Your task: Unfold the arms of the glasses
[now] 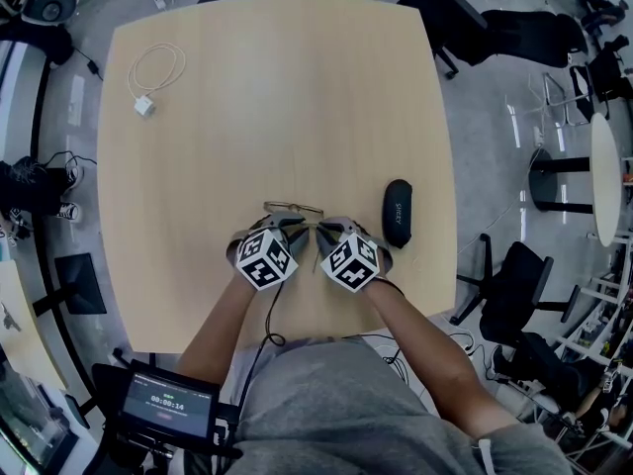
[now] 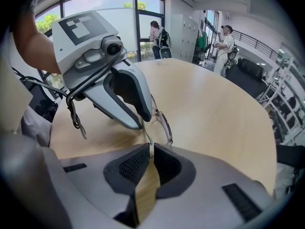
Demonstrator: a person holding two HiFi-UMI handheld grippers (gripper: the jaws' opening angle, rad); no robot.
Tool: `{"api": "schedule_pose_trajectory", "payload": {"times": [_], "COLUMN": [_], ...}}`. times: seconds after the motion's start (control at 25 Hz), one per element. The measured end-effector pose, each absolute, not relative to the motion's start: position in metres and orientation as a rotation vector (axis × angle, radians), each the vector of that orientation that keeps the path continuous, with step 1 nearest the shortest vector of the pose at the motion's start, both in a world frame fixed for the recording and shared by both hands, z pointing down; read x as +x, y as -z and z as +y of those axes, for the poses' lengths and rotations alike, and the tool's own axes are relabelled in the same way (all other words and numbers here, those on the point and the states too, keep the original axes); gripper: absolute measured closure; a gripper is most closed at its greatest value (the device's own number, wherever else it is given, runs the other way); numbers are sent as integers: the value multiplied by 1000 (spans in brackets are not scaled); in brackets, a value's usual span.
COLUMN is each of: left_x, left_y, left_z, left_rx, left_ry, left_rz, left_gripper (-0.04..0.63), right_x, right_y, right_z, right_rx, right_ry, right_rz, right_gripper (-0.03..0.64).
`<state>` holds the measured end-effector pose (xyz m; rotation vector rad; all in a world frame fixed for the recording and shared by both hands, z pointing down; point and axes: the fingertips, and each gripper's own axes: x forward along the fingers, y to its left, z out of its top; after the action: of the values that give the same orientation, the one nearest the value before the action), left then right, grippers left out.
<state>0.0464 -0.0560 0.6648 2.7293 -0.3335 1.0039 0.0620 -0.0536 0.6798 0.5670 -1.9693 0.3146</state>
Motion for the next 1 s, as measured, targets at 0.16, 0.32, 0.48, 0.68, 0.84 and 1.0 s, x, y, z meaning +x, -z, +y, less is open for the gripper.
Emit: {"api": "schedule_pose_trajectory", "payload": {"times": [0.16,0.32,0.48,0.68,0.84,1.0], "left_x": [48,46,47,49,42,36], "left_y": [-667,-680,-680,-663,-655,-655], "left_z": [-43,-26,-22,-32,-48,-58], "left_rx": [2718,2646,2627,2709,2754,2754], "left_ry": [-1013,-1063,-1059,-1025,-998,-1011], "left_rz": [-235,-140,-133,-193,-302,-334], "left_gripper": [546,546,546,546,546,546], "right_x": [67,69,67,67,67,72], "right_y": [-680,-681,-680,-677,-672,-672], "right_z": [-55,-56,-54,-53,-52,-49], "right_rx": [593,586,568,566,575,581], "right_ry": [-334,-340,-346,-344,-335,-337], "right_rz": [-1968,-1972,-1989,-2006,-2019,-2008], "right_gripper": [591,591,590,591,589,591]}}
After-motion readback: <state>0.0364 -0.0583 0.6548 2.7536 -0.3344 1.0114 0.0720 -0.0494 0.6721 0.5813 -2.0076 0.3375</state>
